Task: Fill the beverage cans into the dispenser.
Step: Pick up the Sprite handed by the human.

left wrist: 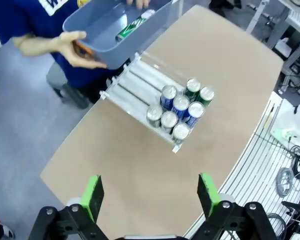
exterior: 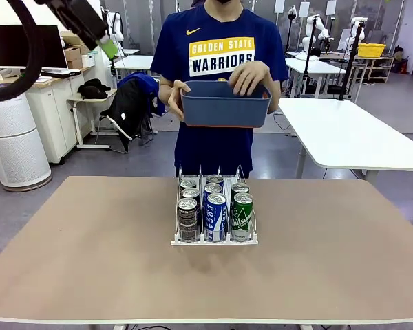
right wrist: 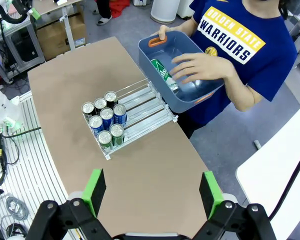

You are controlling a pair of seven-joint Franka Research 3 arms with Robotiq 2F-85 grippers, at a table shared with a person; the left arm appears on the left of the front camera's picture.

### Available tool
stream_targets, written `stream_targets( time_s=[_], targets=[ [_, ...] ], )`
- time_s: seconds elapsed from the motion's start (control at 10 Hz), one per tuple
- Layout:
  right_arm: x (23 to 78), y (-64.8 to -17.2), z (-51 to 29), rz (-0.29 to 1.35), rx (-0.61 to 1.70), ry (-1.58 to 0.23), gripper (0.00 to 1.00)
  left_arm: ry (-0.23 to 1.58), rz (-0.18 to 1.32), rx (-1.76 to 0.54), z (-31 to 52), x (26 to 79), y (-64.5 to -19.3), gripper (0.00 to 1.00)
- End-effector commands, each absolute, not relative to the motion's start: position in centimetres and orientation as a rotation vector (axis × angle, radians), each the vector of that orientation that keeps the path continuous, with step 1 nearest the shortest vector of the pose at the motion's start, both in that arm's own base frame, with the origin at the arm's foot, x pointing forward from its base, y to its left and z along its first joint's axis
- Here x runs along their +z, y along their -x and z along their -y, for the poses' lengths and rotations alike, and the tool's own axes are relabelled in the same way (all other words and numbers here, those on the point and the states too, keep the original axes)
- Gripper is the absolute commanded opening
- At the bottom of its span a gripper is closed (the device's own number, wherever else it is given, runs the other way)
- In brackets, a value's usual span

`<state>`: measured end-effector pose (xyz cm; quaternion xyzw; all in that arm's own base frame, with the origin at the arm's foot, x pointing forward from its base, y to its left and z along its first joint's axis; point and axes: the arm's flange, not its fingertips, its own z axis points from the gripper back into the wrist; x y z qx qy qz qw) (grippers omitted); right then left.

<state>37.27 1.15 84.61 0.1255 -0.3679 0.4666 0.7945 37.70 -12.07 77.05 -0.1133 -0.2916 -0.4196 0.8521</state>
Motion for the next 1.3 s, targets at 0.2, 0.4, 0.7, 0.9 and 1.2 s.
stream_targets(
  time_s=[0.2,0.4,0.7,0.9,1.2],
  targets=[
    [84.6,-37.2,-1.2,0.792,1.003,-0.273,1.00,0.264,0.633,-0.893,12.0,78.0,-37.7,1.00],
    [84.6,-37.2,-1.2,0.792,1.003,-0.273,1.00,0.264,0.633,-0.893,12.0,78.0,-37.7,1.00],
    [84.6,-37.2,-1.2,0.792,1.003,-0.273,1.00,0.264,0.633,-0.893,12.0,78.0,-37.7,1.00],
    [84.6,-37.2,-1.2,0.792,1.003,-0.273,1.00,0.256,0.637,-0.891,12.1,78.4,-37.9,1.00],
    [84.6,-37.2,-1.2,0.792,1.003,-0.273,1.00,0.188,0.658,-0.915,12.3,80.9,-38.3,1.00]
  ],
)
